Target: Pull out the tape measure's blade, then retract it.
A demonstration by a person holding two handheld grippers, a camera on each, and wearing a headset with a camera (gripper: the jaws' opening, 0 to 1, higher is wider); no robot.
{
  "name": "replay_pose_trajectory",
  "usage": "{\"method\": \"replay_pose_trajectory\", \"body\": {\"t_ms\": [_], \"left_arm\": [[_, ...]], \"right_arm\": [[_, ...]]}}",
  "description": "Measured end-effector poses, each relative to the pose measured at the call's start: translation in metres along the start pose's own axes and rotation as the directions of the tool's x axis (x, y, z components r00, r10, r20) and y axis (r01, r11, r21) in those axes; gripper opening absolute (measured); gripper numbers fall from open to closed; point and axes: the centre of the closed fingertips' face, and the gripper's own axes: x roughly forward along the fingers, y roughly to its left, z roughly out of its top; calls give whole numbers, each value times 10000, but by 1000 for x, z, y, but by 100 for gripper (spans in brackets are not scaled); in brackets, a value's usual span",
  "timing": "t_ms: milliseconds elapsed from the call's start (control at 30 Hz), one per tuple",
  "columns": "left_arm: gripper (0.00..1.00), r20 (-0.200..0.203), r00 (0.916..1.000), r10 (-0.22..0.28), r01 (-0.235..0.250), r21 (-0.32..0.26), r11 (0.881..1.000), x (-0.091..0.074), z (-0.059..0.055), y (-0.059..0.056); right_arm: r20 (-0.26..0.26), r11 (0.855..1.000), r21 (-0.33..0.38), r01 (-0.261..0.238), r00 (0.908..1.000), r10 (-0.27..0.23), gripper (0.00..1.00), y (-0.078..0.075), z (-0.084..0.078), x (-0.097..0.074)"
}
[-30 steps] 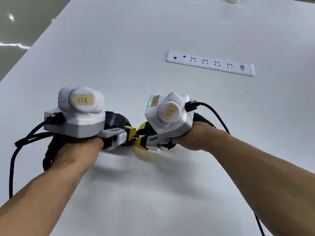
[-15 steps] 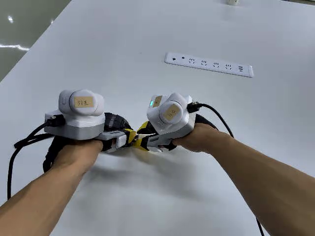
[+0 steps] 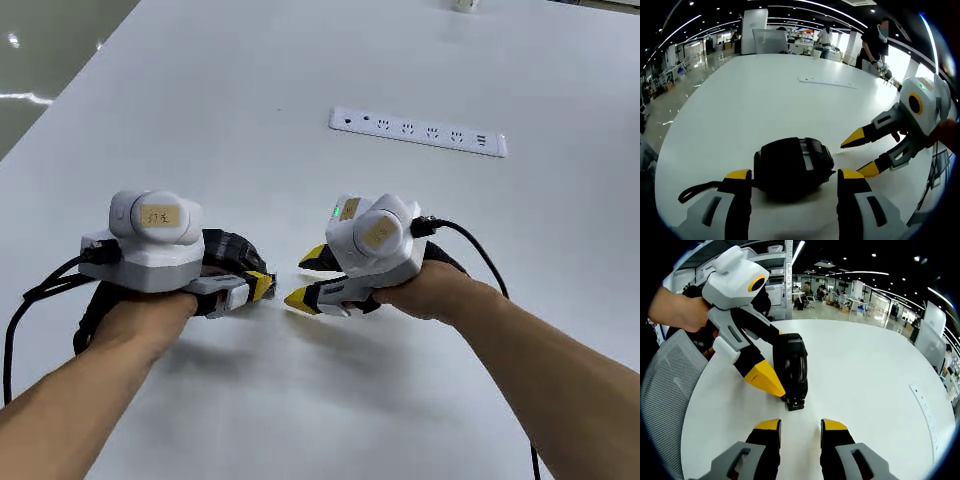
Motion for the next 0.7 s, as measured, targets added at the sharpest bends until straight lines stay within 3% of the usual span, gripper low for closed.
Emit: {"method": "replay_pose_trajectory", "body": {"t_ms": [367,700], "left_arm": [[67,-236,9996,-122,127,220,9997,-5,-17,8],[70,70,9977,-681,676,559,9961,-12,-15,3]], "right_arm": [[437,9961,731,494,9977,-527,37,0,-16,-22],[758,9865,1219,1091,9900,-1188,45,-4,-27,-46]]}}
